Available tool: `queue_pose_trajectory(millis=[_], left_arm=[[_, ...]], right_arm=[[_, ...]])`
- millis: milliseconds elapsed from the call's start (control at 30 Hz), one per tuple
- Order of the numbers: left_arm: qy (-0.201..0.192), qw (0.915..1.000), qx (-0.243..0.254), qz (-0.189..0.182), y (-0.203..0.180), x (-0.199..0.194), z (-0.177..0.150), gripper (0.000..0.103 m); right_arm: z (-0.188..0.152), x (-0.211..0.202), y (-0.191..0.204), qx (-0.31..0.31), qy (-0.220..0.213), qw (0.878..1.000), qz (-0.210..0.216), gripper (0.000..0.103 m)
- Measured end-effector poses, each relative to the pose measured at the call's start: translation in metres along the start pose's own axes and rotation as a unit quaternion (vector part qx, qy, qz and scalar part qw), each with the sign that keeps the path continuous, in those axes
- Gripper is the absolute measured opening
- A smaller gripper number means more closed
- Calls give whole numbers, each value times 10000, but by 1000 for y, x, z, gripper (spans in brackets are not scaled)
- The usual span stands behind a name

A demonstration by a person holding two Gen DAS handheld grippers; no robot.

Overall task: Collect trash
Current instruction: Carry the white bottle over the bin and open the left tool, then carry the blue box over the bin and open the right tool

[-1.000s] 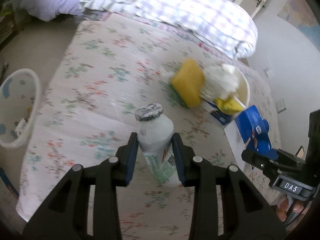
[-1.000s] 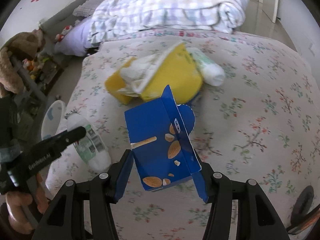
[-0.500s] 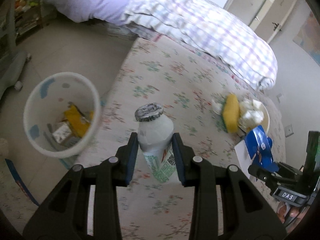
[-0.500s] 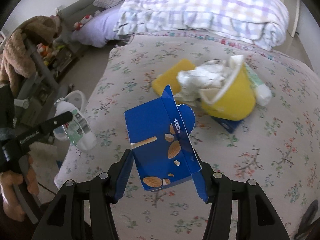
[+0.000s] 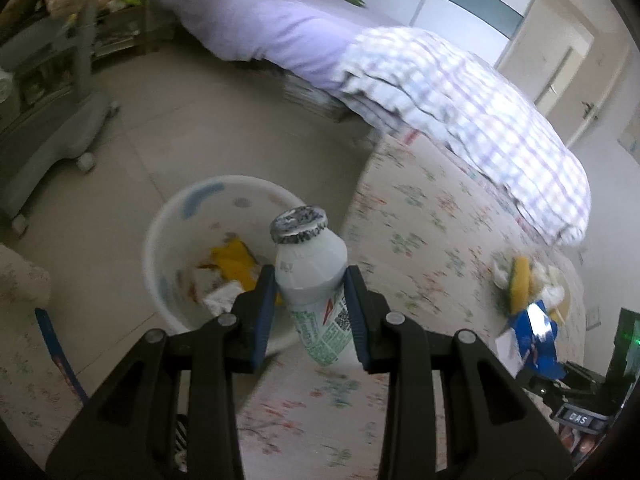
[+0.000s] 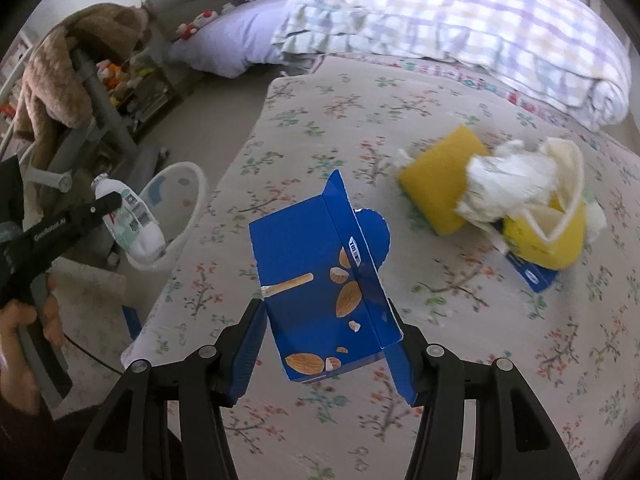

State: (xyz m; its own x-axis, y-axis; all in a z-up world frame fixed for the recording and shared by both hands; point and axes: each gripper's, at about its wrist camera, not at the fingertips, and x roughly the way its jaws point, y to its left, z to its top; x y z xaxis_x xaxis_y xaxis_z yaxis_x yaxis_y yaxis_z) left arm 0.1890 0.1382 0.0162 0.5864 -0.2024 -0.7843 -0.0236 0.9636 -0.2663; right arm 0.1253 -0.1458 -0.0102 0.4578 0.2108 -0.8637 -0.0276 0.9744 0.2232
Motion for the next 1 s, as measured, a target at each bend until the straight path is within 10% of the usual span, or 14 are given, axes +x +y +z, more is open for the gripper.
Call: queue_pose_trajectory(millis=[467,600,1000], left_arm=[[-220,9976,-455,478,58,13,5,37],[-201,9961,-717,481,67,12,5,80],[-16,9909,-648,1182,82,3,-4,98]], right_arm=[[11,16,42,-294,-39,9994,190,57],[10,20,48,-330,-28,9992,216,57],[35,50,92,-340,46,9976,599,57]])
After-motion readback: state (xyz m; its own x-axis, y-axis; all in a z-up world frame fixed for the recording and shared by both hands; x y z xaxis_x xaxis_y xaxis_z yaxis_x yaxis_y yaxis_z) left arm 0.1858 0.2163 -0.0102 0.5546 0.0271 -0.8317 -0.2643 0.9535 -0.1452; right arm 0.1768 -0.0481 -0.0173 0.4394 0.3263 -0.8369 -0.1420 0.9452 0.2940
